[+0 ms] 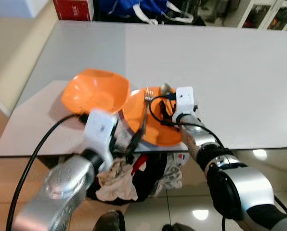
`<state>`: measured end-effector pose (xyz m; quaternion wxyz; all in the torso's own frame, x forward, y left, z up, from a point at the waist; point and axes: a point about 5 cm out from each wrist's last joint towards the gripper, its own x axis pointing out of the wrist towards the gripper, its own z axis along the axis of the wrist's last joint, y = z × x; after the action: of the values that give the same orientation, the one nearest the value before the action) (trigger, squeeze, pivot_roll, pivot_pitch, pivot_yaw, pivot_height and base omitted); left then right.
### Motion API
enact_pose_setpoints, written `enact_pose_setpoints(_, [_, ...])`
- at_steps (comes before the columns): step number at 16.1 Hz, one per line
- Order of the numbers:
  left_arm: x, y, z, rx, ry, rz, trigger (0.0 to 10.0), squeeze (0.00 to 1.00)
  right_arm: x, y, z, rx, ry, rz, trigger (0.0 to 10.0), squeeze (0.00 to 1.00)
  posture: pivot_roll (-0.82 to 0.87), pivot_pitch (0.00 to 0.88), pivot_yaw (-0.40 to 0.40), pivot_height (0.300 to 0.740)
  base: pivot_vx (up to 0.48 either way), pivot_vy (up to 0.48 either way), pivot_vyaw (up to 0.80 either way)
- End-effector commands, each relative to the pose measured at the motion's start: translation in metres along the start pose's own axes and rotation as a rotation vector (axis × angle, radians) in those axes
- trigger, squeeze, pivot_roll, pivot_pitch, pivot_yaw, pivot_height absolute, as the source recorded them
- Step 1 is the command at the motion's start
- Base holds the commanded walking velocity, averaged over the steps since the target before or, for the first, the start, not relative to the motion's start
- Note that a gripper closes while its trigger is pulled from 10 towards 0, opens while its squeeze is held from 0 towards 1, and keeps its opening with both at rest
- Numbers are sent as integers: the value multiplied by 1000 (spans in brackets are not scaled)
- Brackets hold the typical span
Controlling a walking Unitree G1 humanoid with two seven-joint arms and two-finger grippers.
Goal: Setting the table
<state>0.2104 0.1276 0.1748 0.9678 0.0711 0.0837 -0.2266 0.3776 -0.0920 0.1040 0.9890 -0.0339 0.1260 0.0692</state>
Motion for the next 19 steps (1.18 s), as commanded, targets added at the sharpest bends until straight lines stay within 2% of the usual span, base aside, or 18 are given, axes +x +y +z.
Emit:
enact_pose_setpoints(1, [-1, -3, -8, 58, -27, -17, 10000, 0, -4, -1, -19, -14, 74, -2, 10000, 1000, 184, 109, -41, 740, 0, 0, 0])
enact_pose_setpoints(4, [-3, 0, -45, 176, 8, -15, 10000, 0, -4, -1, -18, -37, 58, -4, 10000, 1000, 174, 107, -39, 740, 0, 0, 0])
enact_pose_setpoints(10, [0, 4, -85, 256, 37, -10, 10000, 0, -3, -2, -11, -44, 22, -1, 10000, 1000, 159, 106, -36, 740, 0, 0, 0])
enact_pose_setpoints(11, [2, 1, -77, 244, -26, -21, 10000, 0, -3, -2, -10, -46, 16, 2, 10000, 1000, 158, 107, -33, 740, 0, 0, 0])
enact_pose_setpoints(15, [5, 3, -69, 214, -83, 10, 10000, 0, -3, -2, -11, -29, 13, 4, 10000, 1000, 164, 109, -28, 740, 0, 0, 0])
enact_pose_setpoints(19, [6, 5, -70, 210, -89, 22, 10000, 0, -3, 0, -11, -26, 13, 10, 10000, 1000, 162, 105, -27, 740, 0, 0, 0])
